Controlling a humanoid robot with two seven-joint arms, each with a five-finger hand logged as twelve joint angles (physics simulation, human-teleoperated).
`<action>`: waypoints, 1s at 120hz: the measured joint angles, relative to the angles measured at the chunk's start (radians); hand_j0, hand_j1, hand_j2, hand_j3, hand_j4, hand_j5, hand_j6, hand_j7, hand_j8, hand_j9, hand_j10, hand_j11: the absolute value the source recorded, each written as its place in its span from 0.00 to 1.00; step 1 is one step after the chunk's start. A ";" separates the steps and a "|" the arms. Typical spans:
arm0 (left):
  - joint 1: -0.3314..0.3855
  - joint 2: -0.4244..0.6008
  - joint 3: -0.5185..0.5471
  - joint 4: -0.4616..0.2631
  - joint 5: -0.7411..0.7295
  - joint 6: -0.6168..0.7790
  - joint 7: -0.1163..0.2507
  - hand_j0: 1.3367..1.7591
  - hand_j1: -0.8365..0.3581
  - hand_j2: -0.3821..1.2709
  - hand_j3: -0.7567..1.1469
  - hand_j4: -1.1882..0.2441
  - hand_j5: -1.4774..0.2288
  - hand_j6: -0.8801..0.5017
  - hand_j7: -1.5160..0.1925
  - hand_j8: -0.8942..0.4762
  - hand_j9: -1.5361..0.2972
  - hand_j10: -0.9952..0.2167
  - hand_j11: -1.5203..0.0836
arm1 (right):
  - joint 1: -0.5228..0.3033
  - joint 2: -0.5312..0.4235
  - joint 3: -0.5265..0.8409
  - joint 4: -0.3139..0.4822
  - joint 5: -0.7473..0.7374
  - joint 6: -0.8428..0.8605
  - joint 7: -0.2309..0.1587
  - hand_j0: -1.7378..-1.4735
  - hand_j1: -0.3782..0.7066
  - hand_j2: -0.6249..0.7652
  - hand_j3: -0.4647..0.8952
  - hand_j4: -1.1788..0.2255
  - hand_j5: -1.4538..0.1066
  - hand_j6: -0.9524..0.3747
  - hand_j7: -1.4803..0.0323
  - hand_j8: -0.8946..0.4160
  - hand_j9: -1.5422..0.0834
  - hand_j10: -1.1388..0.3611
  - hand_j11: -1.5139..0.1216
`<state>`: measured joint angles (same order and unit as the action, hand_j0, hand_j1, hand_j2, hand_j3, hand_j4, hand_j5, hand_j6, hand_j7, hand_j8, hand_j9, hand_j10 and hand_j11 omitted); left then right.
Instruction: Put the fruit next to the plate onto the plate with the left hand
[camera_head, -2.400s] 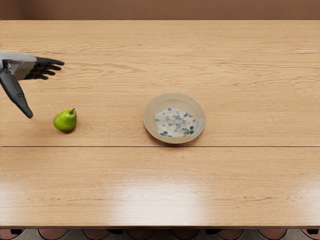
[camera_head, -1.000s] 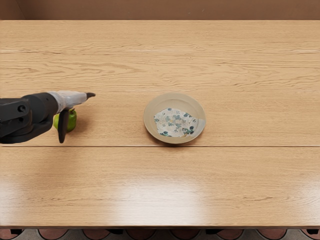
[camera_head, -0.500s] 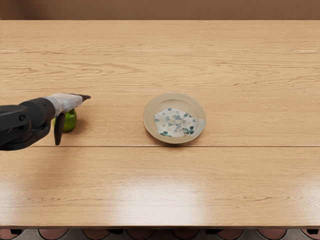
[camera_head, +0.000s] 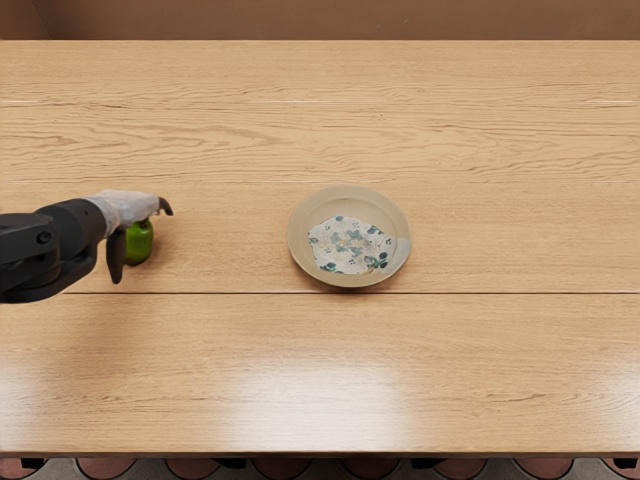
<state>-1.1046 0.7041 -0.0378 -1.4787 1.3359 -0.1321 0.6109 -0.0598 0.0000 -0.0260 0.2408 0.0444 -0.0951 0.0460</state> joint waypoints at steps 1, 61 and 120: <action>0.001 0.000 0.000 0.000 0.000 0.000 0.000 0.76 0.78 0.26 0.40 0.68 0.70 0.48 0.72 0.49 0.69 0.64 0.77 | 0.000 0.000 0.000 0.000 0.000 0.000 0.000 0.30 0.05 0.45 0.34 0.82 0.91 0.70 0.96 0.66 0.93 0.74 0.91; 0.006 0.001 0.002 0.012 0.008 -0.009 0.000 0.76 0.52 0.33 0.40 0.46 0.48 0.32 0.50 0.36 0.47 0.39 0.53 | 0.000 0.000 0.000 0.000 0.000 0.000 0.000 0.30 0.05 0.45 0.34 0.82 0.91 0.70 0.96 0.66 0.93 0.74 0.91; -0.020 -0.012 0.001 0.030 -0.004 -0.019 0.000 0.74 0.54 0.36 0.40 0.35 0.28 0.36 0.33 0.42 0.32 0.40 0.35 | 0.002 0.000 0.000 0.000 0.000 0.000 0.000 0.30 0.05 0.45 0.34 0.82 0.91 0.70 0.96 0.66 0.93 0.74 0.91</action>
<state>-1.1249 0.6919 -0.0367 -1.4485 1.3321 -0.1513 0.6112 -0.0578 0.0000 -0.0257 0.2408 0.0444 -0.0951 0.0460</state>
